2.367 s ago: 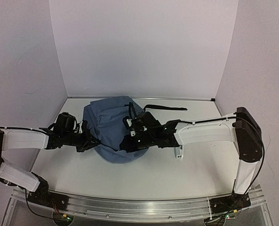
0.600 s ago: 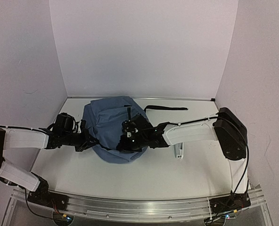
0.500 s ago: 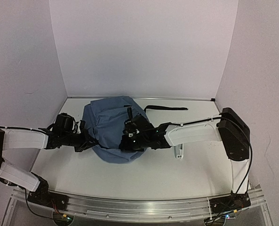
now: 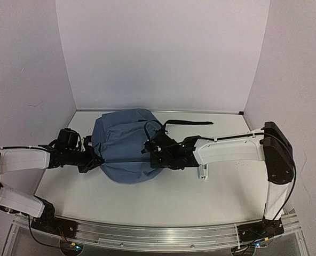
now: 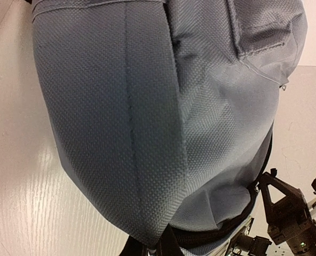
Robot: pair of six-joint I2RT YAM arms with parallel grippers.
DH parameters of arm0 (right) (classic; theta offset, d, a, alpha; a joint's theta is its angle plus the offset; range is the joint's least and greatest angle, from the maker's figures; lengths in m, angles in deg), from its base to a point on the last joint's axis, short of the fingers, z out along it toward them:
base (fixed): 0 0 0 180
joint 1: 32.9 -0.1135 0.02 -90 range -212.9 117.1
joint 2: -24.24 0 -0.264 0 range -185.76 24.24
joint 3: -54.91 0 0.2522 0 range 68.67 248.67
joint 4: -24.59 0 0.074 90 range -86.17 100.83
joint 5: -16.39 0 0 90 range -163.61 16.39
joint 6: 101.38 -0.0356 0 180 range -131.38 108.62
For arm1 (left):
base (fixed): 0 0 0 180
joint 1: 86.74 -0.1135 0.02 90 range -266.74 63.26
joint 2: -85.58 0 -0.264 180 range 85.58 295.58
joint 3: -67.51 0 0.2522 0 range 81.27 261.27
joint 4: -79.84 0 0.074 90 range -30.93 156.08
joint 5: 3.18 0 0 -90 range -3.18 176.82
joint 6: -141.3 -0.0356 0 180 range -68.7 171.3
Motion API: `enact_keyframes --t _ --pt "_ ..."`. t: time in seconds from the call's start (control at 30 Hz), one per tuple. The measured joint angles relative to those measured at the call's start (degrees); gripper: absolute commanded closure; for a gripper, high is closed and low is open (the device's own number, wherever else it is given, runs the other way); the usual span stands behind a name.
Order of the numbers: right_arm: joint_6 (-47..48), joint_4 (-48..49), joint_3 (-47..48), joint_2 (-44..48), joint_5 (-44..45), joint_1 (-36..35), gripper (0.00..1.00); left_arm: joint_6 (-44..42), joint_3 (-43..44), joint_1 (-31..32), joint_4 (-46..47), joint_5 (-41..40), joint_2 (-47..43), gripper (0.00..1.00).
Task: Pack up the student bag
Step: Zip the student bag at the center of the board.
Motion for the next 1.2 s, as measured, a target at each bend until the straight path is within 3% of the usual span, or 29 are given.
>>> enact_keyframes --t 0.27,0.43,0.47,0.53,0.7,1.1,1.2 --pt "0.5 1.9 -4.9 4.2 -2.8 4.5 1.0 -3.2 1.7 -1.4 -4.2 0.1 -0.9 0.96" --pt "3.9 7.2 -7.8 7.1 -10.5 6.3 1.0 -12.9 10.8 -1.1 -14.6 -1.6 -0.6 0.38" --pt "4.4 8.1 -8.3 7.8 -12.2 6.6 1.0 -14.7 12.8 -0.5 -16.4 -2.7 -0.6 0.3" --pt "5.0 9.9 -9.0 8.7 -15.0 6.9 1.0 -19.0 17.1 1.9 -19.3 -5.6 -0.6 0.24" --pt "5.3 13.3 -10.5 9.9 -20.0 7.2 1.0 -28.6 24.9 11.4 -19.2 -8.8 -0.6 0.21" --pt "2.9 15.1 -12.5 10.3 -21.7 8.1 1.0 -40.5 25.4 28.5 -9.3 -10.0 11.6 0.17" --pt "2.5 15.3 -12.9 10.7 -21.7 8.2 1.0 -41.8 25.5 30.4 -7.3 -11.5 15.1 0.25"
